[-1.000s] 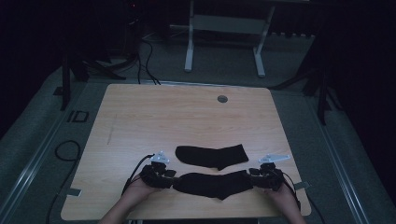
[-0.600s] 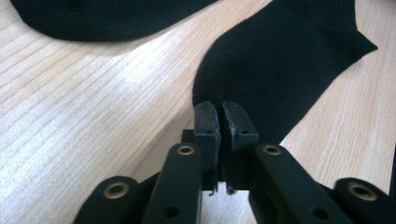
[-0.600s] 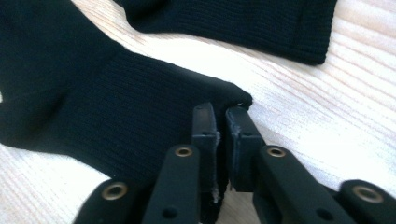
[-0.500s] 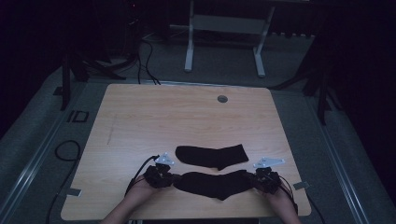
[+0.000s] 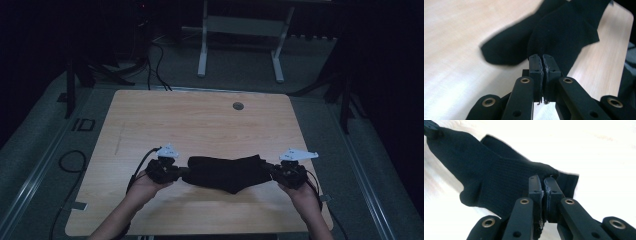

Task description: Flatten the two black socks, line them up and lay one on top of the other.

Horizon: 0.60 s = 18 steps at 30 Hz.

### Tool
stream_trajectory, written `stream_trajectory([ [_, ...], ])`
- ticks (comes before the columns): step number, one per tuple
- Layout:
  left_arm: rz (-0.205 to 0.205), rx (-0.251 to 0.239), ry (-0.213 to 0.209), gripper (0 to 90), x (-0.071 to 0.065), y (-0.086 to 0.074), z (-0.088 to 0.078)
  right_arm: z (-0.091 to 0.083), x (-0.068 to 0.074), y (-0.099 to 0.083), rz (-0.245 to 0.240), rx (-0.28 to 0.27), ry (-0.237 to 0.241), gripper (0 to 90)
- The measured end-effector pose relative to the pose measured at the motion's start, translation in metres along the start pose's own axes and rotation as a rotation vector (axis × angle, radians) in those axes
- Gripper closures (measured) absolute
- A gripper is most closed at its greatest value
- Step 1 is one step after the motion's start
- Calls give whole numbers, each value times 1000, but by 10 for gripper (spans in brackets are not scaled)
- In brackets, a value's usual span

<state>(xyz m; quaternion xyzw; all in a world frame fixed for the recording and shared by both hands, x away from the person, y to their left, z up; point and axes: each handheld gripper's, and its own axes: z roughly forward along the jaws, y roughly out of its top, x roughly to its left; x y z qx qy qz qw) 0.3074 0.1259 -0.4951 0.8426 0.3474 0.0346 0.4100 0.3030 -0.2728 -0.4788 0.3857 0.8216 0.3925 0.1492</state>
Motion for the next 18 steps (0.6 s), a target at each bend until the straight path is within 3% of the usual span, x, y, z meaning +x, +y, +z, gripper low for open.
stream_trajectory([
  [5,-16,-14,30,871,12,19,-6,3,-6,21,-1,-14,-25,857],
  [7,-30,-10,21,871,16,23,-5,4,-9,23,7,-20,-25,857],
  [12,-66,37,16,871,30,27,13,20,-21,24,49,13,-29,857],
  [13,-79,55,18,871,36,26,23,31,-29,18,77,39,-24,857],
  [18,-109,97,10,871,46,24,46,54,-42,6,110,97,-46,857],
])
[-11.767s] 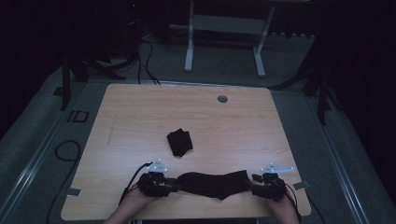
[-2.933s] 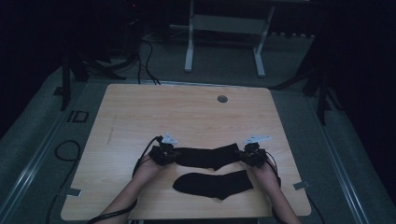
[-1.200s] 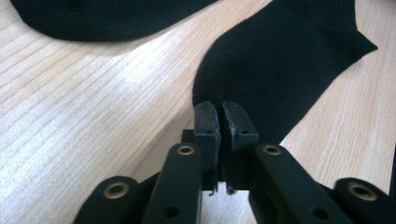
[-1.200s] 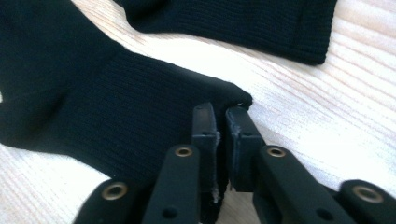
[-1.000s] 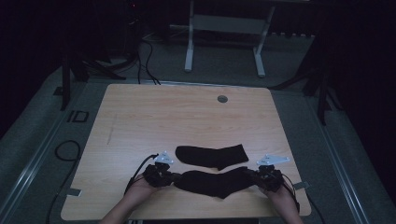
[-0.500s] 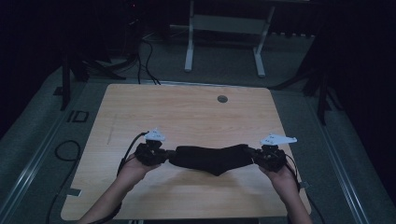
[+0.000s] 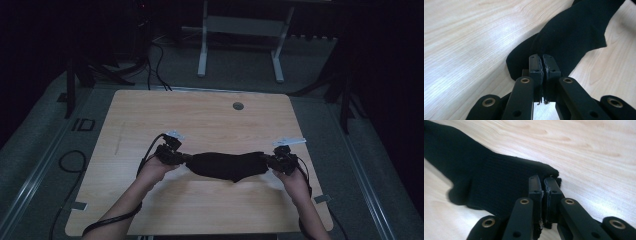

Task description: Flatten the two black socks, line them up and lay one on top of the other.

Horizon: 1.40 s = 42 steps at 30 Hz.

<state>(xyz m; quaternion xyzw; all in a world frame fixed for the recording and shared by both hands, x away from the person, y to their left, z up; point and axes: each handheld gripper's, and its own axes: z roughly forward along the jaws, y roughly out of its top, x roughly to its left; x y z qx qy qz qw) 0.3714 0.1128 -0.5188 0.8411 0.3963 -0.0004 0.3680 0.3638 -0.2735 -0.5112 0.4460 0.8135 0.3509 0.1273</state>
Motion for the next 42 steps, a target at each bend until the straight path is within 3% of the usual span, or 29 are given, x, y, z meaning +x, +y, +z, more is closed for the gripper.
stream_trajectory([
  [5,2,25,42,870,4,0,13,16,-7,-5,0,48,-16,855],
  [12,-11,34,65,868,13,-4,27,32,-12,-11,3,66,-27,848],
  [17,-18,43,53,865,17,-7,31,32,-14,-13,11,56,-20,841],
  [22,12,48,66,842,15,-7,33,32,-13,-14,0,54,-29,823],
  [25,28,51,51,744,14,-7,33,33,-13,-13,4,61,-24,757],
  [28,56,39,74,602,12,-6,28,31,-12,-11,-12,59,-26,557],
  [30,54,21,72,502,10,-7,26,29,-12,-10,-11,46,-35,476],
  [31,60,15,79,502,9,-7,24,29,-12,-10,-11,46,-35,476],
  [32,58,-1,93,421,8,-8,21,27,-13,-9,-9,38,-37,441],
  [34,39,-43,77,255,6,-11,14,23,-14,-7,-7,23,-22,343],
  [35,39,-43,77,216,6,-11,14,23,-14,-7,-7,23,-22,343],
  [36,36,-75,85,155,4,-13,11,20,-14,-5,-3,7,-4,277],
  [37,36,-75,85,126,4,-13,11,20,-14,-5,-3,7,-4,277],
  [38,41,-88,91,111,2,-15,9,18,-14,-4,3,5,27,180],
  [39,47,-108,102,86,-2,-17,6,18,-13,-3,-10,8,42,144],
  [42,59,-122,119,68,-8,-20,2,17,-11,-3,-28,9,38,139],
])
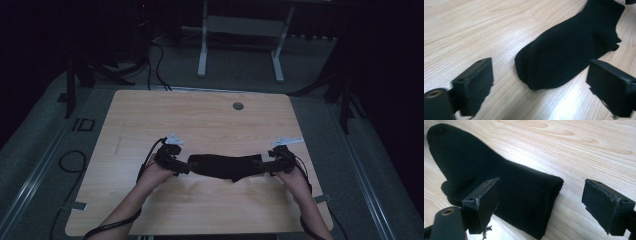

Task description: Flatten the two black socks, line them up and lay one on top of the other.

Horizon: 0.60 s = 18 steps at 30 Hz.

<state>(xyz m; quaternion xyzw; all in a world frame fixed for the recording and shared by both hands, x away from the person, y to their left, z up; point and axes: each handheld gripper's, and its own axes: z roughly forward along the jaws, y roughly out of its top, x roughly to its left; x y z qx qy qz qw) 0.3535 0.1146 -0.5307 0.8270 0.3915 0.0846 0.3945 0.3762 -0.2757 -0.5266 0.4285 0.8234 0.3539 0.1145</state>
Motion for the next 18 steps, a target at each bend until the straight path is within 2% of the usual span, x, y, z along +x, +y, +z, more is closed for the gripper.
stream_trajectory([
  [1,12,-8,7,69,-3,-1,-2,-1,2,0,-15,-14,-12,138],
  [3,40,-16,39,69,-7,-4,-5,-3,2,-1,-15,-29,-2,136],
  [5,48,-20,45,69,-9,-8,-7,-3,1,-2,-17,-35,-6,136],
  [9,27,-32,45,69,-8,-20,-9,-5,0,-6,-22,-43,-15,136],
  [12,-15,-40,40,69,-3,-31,-12,-7,-2,-13,-33,-61,-41,135],
  [14,-20,-40,54,69,-1,-37,-14,-9,-5,-21,-44,-59,-56,134],
  [18,-23,-49,74,69,2,-48,-22,-12,-9,-27,-30,-62,-56,134],
])
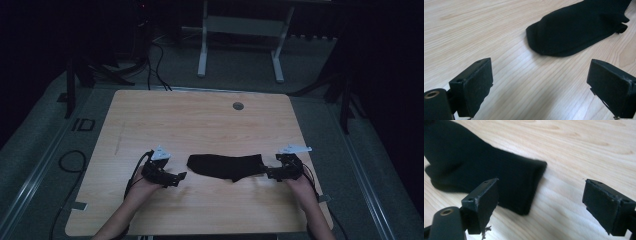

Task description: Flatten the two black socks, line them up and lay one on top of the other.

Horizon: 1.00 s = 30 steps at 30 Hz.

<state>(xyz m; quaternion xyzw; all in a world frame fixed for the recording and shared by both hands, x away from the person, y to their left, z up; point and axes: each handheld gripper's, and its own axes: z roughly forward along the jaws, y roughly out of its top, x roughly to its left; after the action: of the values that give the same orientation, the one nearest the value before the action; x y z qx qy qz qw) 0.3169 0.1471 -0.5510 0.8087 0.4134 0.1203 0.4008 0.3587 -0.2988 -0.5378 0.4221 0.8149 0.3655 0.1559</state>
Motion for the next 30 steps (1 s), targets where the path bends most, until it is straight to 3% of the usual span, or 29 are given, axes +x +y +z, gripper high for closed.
stream_trajectory([
  [7,-21,8,30,69,7,-19,-17,-9,-6,-15,27,6,4,134],
  [12,-47,-4,14,70,12,-34,-26,-17,-11,-27,52,10,-2,134],
  [16,-47,6,47,70,10,-48,-36,-24,-16,-38,73,22,-13,134],
  [30,-76,-27,52,70,4,-70,-59,-49,-24,-66,161,8,-43,136],
])
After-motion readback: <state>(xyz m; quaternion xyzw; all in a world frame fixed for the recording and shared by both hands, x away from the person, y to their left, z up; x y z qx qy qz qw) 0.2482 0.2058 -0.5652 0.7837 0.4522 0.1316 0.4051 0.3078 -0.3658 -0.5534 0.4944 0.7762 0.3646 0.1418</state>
